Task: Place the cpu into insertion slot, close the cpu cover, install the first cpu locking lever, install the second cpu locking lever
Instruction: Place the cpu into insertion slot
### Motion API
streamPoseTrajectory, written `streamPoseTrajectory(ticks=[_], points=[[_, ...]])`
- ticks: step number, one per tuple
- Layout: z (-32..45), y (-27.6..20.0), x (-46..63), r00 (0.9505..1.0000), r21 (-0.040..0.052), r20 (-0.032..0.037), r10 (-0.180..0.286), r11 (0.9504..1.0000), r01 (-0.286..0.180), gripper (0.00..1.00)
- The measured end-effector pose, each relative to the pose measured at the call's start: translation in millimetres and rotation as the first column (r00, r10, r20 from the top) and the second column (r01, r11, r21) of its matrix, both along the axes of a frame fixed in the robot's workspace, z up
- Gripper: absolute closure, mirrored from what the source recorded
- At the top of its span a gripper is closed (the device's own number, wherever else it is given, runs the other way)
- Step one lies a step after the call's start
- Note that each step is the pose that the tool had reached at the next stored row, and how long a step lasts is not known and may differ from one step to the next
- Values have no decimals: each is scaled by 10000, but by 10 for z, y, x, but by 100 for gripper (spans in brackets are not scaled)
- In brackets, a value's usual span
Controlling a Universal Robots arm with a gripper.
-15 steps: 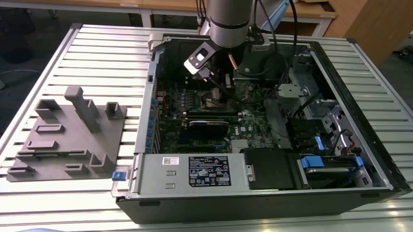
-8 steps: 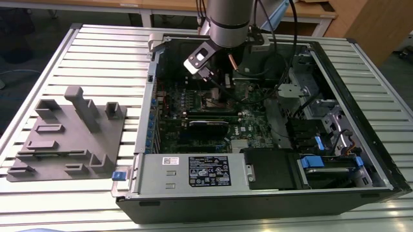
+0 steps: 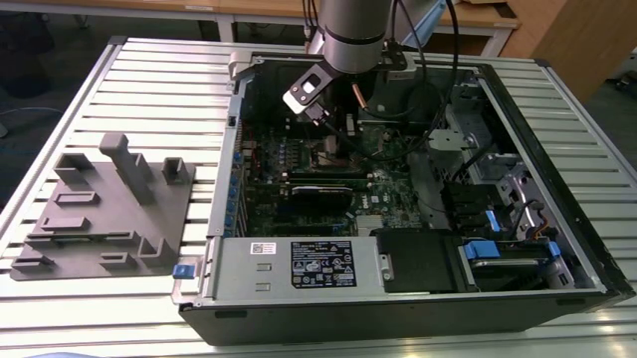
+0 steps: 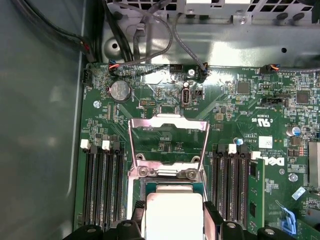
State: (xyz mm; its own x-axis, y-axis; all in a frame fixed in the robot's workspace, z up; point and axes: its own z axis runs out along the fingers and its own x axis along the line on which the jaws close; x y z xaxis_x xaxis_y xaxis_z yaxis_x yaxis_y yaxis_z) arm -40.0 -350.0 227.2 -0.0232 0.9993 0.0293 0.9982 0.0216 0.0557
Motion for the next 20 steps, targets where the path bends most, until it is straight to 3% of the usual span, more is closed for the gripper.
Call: streamPoseTrajectory(ticks=[20], points=[[0,0,0,9999,0,-107,1,10000,-1,46]])
